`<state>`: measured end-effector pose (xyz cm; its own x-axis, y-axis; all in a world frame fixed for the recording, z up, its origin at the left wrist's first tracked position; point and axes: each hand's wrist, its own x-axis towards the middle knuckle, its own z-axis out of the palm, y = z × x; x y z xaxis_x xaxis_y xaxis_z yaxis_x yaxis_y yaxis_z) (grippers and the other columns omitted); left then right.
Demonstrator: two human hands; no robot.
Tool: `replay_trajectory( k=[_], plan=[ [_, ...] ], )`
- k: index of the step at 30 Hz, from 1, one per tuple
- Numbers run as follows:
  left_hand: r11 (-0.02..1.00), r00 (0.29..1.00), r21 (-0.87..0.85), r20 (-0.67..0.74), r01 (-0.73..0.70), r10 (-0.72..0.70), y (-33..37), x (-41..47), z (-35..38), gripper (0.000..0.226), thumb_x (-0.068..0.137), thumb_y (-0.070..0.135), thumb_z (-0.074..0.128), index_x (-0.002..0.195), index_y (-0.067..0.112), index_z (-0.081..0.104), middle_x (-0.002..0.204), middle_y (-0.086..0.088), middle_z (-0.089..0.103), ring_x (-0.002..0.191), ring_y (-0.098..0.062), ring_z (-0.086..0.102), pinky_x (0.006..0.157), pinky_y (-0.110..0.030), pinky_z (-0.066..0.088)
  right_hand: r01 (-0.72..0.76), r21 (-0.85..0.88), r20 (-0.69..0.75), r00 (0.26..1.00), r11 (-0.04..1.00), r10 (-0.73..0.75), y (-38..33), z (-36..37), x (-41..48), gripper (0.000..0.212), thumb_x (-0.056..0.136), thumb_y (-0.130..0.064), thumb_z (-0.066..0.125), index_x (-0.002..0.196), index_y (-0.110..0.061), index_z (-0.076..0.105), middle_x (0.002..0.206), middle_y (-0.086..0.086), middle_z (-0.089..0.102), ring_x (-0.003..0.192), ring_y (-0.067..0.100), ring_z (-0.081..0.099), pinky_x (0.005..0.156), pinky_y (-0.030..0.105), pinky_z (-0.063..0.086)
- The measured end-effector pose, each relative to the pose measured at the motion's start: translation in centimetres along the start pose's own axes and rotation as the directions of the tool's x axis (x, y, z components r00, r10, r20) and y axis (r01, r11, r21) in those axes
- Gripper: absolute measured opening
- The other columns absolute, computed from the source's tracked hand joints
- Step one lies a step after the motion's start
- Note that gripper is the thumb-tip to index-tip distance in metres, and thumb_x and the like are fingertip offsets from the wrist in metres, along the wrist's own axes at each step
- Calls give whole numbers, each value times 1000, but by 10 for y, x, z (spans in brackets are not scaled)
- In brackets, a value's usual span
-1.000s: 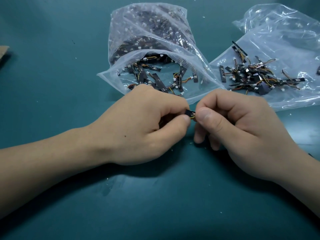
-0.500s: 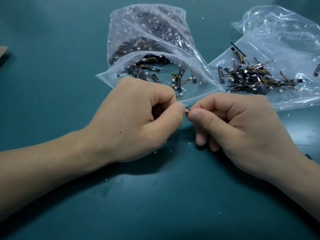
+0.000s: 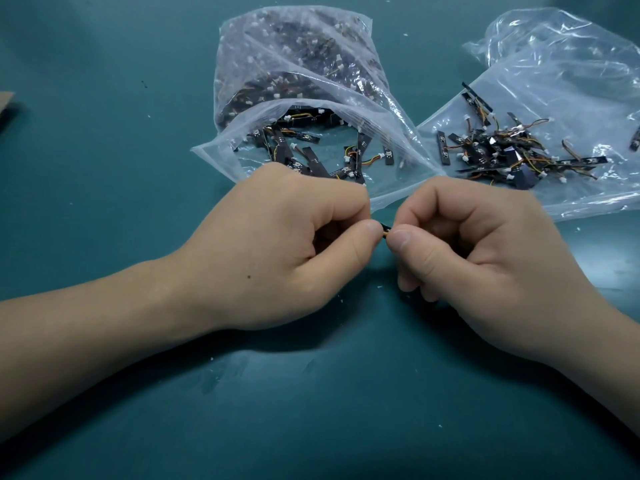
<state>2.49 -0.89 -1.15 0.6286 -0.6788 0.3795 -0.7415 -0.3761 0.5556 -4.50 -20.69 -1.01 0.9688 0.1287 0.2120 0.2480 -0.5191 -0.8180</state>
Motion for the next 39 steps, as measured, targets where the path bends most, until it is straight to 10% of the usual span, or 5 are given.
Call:
replay_trajectory(
  k=[19, 39],
  plan=[
    [999, 999, 2, -6, -33, 33, -3, -1, 1, 22, 96, 27, 60, 77, 20, 67, 54, 6, 52, 53, -15, 51, 53, -29, 40, 6, 50, 37, 999, 999, -8, 1, -1, 0, 14, 96, -15, 61, 83, -19, 61, 65, -6, 70, 54, 8, 64, 55, 11, 44],
    [999, 999, -2, 6, -40, 40, -3, -1, 1, 24, 97, 30, 57, 77, 19, 66, 54, 4, 52, 54, -18, 51, 54, -33, 41, 19, 0, 47, 999, 1000, -19, 1, -2, -1, 17, 93, -35, 56, 81, -24, 58, 64, -1, 66, 53, 20, 59, 50, 34, 47]
  ],
)
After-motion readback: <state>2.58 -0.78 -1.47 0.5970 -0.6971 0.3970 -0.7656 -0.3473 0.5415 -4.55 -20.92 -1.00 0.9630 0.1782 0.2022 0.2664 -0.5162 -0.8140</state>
